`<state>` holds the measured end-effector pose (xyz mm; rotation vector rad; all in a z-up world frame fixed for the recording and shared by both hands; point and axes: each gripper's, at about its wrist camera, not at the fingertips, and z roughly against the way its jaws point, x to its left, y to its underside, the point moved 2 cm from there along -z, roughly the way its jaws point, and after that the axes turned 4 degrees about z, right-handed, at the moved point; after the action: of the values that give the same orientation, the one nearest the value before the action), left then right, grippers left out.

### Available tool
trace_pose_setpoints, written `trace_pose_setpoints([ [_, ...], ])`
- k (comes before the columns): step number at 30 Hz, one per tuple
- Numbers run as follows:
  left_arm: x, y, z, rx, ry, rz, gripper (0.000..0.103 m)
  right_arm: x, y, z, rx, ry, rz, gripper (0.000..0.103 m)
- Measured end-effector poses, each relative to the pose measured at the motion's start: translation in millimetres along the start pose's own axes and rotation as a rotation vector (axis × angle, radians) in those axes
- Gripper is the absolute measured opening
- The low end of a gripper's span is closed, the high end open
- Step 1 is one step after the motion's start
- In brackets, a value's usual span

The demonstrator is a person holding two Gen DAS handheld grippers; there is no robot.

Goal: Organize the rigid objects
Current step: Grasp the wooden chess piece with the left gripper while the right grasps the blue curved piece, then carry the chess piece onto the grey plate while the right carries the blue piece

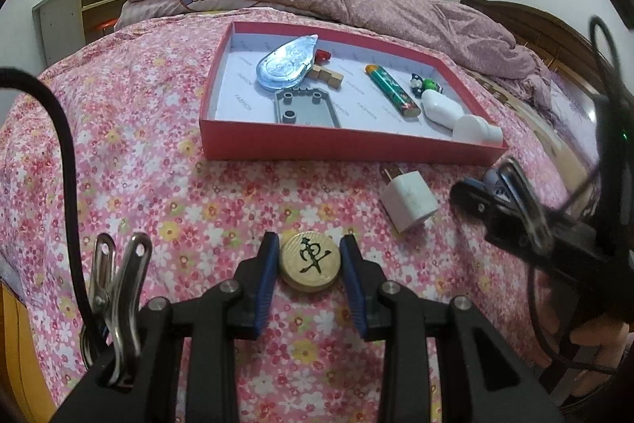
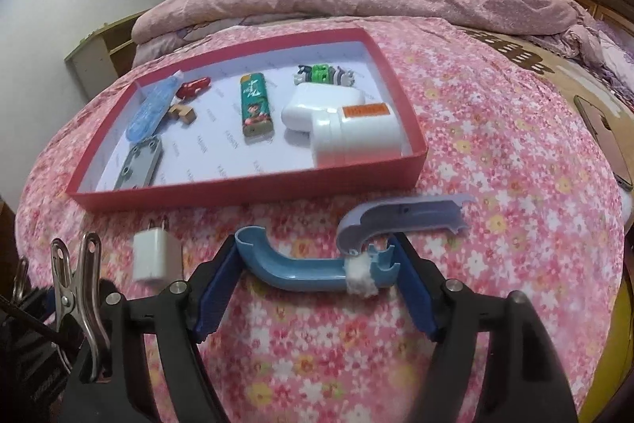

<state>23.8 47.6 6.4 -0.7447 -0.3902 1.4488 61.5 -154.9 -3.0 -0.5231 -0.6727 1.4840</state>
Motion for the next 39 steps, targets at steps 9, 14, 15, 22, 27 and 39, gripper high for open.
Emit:
trace_pose_setpoints([
  [9, 1.7, -4.0, 6.3, 0.000, 0.016, 0.022, 0.033, -8.8, 13.6, 13.7, 0.039, -0.111, 0.004, 0.075],
  [14, 1.3, -8.6, 15.5, -0.016, 0.022, 0.024, 0.033, -10.2, 18.1, 17.6, 0.047, -0.148, 0.011, 0.075],
  [15, 1.3, -9.9, 16.8, -0.019, 0.020, 0.025, 0.033, -10.7, 18.9, 18.9, 0.051, -0.165, 0.005, 0.075],
  [22, 0.9, -26.5, 24.3, -0.043, 0.011, 0.024, 0.033, -12.4, 20.6, 24.7, 0.063, -0.244, -0.011, 0.075],
  [27, -3.6, -42.4, 24.5, -0.060, 0.008, 0.005, 0.033, -12.2, 22.7, 26.2, 0.061, -0.267, -0.007, 0.075],
  [39, -17.6, -86.1, -7.4, -0.058, 0.010, 0.004, 0.033, -9.0, 19.6, 36.0, 0.027, -0.294, 0.025, 0.075],
])
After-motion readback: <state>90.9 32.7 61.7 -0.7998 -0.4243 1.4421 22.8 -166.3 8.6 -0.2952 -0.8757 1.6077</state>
